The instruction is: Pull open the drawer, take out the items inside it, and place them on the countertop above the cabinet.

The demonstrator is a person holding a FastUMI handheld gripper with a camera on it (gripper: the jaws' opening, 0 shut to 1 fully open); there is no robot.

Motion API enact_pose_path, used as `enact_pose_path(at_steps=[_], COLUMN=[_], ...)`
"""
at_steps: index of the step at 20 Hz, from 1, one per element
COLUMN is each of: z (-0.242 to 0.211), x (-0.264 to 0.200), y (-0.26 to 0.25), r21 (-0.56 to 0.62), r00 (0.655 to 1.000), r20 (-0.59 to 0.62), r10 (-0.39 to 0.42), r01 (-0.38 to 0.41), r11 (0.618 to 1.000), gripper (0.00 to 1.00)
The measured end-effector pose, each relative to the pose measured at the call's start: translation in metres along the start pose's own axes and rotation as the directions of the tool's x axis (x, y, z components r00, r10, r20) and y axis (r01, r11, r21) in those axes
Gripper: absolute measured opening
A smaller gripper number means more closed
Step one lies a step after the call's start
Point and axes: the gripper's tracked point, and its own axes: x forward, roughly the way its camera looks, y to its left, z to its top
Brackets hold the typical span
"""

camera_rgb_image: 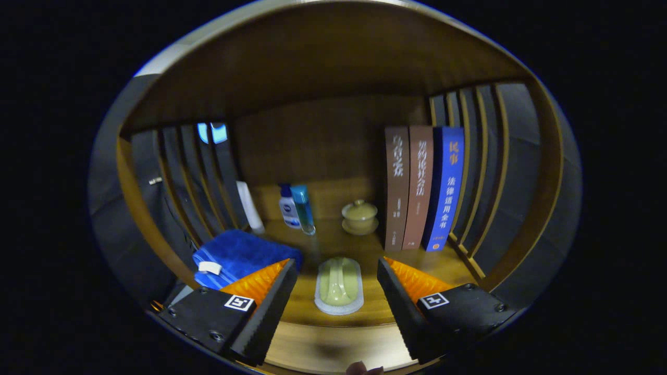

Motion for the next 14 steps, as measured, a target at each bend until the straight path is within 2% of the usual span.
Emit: enact_pose_path(at_steps=[3,5,7,9,14], z=[0.016,0.029,0.024,0.008,-0.047], x=[-0.045,-0.078,-0.112,-0.14,-0.187], y=[0.013,0.022,0.023,0.032,0.038], r21=[0.048,0.035,0.007,0.008,-0.015], r00=[0.989,0.961,0.935,0.927,0.932], r20=[0.142,0.268,0.348,0.369,0.362], r10=[0.046,0.07,0.061,0.06,0.025], r01=[-0.053,-0.082,-0.067,-0.067,-0.021], r11=[0.997,0.996,0.998,0.998,1.0], gripper=[0.99,0.99,0.99,0.99,0.99])
